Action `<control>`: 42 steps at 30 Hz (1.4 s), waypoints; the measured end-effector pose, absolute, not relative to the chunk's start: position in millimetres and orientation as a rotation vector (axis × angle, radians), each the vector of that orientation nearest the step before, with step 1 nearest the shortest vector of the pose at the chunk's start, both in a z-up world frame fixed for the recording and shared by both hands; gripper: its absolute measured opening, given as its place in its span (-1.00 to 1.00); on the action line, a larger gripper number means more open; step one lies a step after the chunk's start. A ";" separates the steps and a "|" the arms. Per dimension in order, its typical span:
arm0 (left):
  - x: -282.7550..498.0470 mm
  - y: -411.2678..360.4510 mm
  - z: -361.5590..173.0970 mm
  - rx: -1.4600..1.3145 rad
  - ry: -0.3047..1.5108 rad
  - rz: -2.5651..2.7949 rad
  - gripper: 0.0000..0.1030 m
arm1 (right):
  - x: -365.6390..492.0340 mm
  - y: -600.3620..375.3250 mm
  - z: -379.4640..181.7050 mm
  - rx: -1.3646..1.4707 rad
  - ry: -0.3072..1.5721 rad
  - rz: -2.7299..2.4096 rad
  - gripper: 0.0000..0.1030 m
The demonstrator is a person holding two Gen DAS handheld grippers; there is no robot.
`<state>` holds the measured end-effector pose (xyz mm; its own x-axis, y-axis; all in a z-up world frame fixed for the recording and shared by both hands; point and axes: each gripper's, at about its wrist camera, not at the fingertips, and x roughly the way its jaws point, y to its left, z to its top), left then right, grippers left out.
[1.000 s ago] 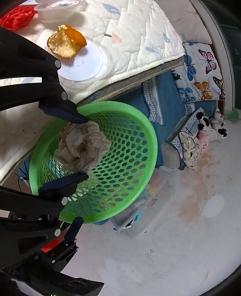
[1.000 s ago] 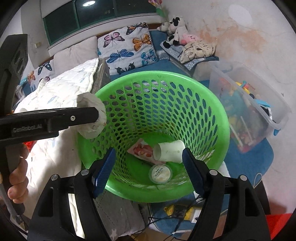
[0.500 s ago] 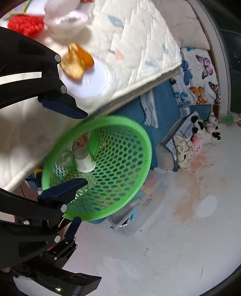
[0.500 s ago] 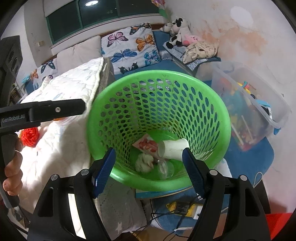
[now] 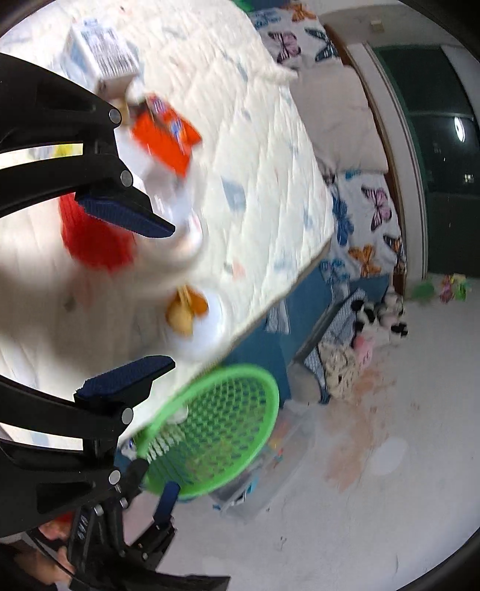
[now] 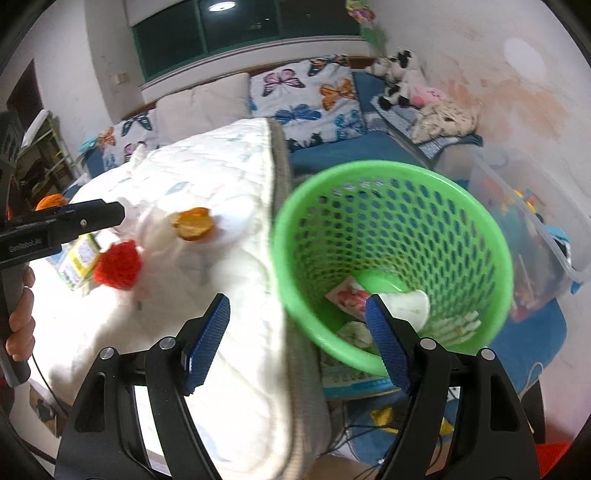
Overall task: Collect trash
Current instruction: 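Grasp the plastic bottle with the left gripper while the right gripper grasps the red mesh net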
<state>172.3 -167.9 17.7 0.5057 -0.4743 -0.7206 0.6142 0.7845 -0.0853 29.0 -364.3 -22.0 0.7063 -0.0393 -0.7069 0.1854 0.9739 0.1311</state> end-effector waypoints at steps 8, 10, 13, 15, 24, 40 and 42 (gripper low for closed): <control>190.8 -110.8 3.9 0.218 0.836 -0.593 0.24 | 44.8 -330.9 -15.9 0.169 0.774 -0.058 0.48; 194.9 -104.2 -4.4 0.229 0.860 -0.587 0.25 | 51.2 -323.6 -17.2 0.177 0.782 -0.031 0.48; 201.4 -96.5 -15.9 0.237 0.885 -0.589 0.25 | 58.5 -309.2 -19.0 0.173 0.793 -0.007 0.48; 201.3 -94.8 -19.9 0.253 0.881 -0.597 0.34 | 64.4 -299.0 -20.9 0.157 0.800 0.013 0.48; 194.0 -93.8 -27.7 0.336 0.845 -0.613 0.41 | 76.2 -275.8 -29.4 0.121 0.818 0.050 0.48; 207.0 -80.7 -14.8 0.277 0.823 -0.605 0.05 | 95.6 -245.8 -34.2 0.094 0.829 0.128 0.47; 210.3 -77.1 -13.4 0.252 0.825 -0.608 0.03 | 101.9 -240.0 -34.9 0.096 0.826 0.149 0.47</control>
<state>210.3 -77.1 -13.4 0.5218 -0.4067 -0.7499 0.5959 0.8028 -0.0208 101.9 -240.0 -34.9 0.6679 0.1697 -0.7247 -0.0948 0.9851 0.1433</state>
